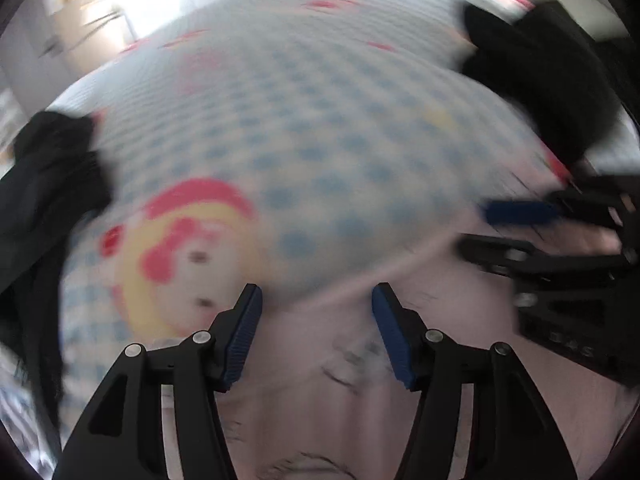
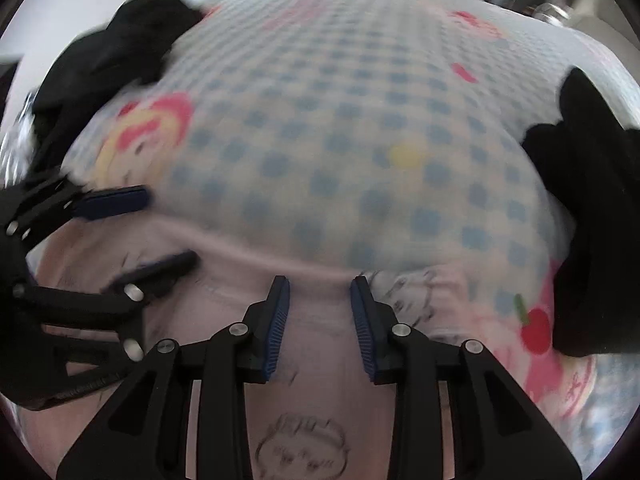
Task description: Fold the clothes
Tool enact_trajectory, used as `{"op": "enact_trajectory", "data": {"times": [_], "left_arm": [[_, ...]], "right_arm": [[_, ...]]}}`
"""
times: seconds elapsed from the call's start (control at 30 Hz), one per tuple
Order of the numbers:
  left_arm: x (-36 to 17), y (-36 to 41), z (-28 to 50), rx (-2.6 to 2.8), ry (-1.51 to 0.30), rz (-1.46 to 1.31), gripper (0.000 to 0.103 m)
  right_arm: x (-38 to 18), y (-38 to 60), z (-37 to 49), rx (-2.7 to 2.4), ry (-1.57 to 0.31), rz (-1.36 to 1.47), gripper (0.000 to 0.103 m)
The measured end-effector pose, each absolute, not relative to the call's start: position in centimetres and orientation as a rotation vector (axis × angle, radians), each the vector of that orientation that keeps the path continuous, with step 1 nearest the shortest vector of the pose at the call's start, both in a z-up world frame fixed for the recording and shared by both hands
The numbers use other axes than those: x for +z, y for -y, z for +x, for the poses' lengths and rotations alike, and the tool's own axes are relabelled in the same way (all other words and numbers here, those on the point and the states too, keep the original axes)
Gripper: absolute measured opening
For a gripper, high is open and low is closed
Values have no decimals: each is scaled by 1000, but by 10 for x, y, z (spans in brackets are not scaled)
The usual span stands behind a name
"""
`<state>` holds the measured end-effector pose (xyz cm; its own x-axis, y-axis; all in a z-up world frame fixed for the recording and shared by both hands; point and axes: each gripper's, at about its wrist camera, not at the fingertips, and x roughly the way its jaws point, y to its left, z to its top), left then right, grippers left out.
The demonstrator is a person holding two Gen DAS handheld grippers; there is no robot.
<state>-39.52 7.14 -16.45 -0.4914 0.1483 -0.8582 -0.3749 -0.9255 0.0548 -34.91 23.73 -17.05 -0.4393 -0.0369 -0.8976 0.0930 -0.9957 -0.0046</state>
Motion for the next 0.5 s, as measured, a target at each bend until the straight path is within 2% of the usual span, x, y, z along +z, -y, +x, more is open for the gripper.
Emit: {"op": "enact_trajectory", "data": {"times": [0.1, 0.17, 0.23, 0.33, 0.5], "left_arm": [[-148, -51, -383, 2387, -156, -1373, 58], [-138, -41, -361, 2344, -137, -1336, 58], [-136, -34, -335, 2306, -134, -1299, 58], [-141, -27, -296, 2280, -206, -1253, 58], [-161, 9, -266, 2336, -350, -1390, 54]], "right_arm": [[-153, -247, -335, -2655, 23, 1566, 31], [-143, -245, -315, -2632, 45, 1516, 32], [-137, -239, -282, -2627, -20, 1486, 33], [-145, -226, -251, -2592, -67, 1493, 33], [-177, -242, -212, -2552, -205, 1562, 32]]}}
